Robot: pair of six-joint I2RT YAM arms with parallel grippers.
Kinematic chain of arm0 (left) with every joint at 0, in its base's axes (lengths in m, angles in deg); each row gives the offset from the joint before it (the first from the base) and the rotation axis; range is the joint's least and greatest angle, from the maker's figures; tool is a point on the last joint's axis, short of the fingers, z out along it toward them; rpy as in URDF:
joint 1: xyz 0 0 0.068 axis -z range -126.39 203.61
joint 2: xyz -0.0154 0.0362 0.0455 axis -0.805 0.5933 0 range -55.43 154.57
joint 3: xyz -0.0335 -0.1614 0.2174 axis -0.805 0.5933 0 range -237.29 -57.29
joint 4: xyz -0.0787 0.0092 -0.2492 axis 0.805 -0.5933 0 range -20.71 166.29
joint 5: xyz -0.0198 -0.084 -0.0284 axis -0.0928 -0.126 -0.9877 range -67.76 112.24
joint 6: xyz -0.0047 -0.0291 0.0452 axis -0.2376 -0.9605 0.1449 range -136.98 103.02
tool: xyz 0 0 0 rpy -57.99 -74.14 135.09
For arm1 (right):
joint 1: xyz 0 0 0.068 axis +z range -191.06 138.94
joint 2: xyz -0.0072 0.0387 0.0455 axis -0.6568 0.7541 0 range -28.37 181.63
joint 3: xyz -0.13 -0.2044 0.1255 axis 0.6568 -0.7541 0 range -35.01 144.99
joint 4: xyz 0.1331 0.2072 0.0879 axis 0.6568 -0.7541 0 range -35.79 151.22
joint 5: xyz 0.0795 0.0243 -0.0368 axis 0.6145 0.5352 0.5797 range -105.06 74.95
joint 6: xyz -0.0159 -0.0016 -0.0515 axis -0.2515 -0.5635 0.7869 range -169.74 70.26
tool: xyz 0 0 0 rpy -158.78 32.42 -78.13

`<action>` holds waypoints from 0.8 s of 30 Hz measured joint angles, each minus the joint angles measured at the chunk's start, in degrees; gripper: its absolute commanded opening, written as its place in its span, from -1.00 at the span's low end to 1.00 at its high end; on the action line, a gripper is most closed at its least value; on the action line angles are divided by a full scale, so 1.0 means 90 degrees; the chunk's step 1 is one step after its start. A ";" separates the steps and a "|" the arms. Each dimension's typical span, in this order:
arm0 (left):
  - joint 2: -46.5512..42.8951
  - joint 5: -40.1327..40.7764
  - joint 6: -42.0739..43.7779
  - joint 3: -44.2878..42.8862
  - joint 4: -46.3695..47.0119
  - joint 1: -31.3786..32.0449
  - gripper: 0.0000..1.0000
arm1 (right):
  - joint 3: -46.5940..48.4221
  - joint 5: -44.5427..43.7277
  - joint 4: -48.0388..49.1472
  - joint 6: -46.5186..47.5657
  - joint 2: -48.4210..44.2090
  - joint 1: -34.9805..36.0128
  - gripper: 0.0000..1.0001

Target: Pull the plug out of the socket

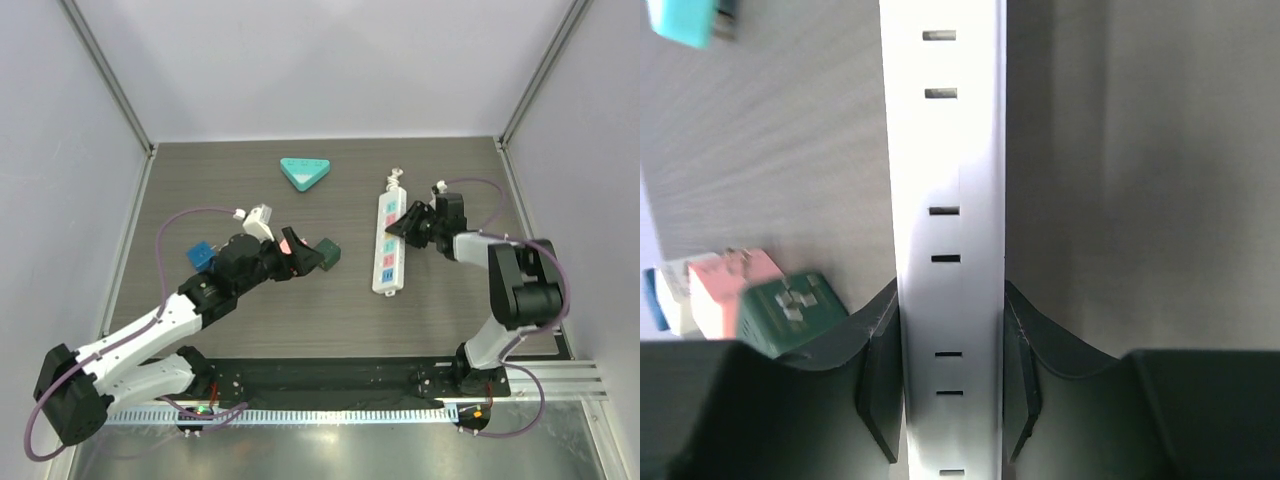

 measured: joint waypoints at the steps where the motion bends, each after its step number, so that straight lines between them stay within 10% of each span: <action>1: -0.0146 -0.0005 0.0032 0.0068 -0.0044 0.0000 0.64 | 0.0306 0.0199 0.0044 0.0044 0.0338 -0.0041 -0.98; 16: -0.1566 0.0119 0.0607 0.0522 -0.0857 -0.0070 0.82 | 0.3500 0.0544 -0.0920 0.0607 0.2662 -0.0107 -0.42; 24: -0.1739 0.0187 0.0612 0.0661 -0.1214 -0.0083 0.82 | 0.4121 -0.0255 -0.2106 0.0784 0.2756 -0.0058 0.68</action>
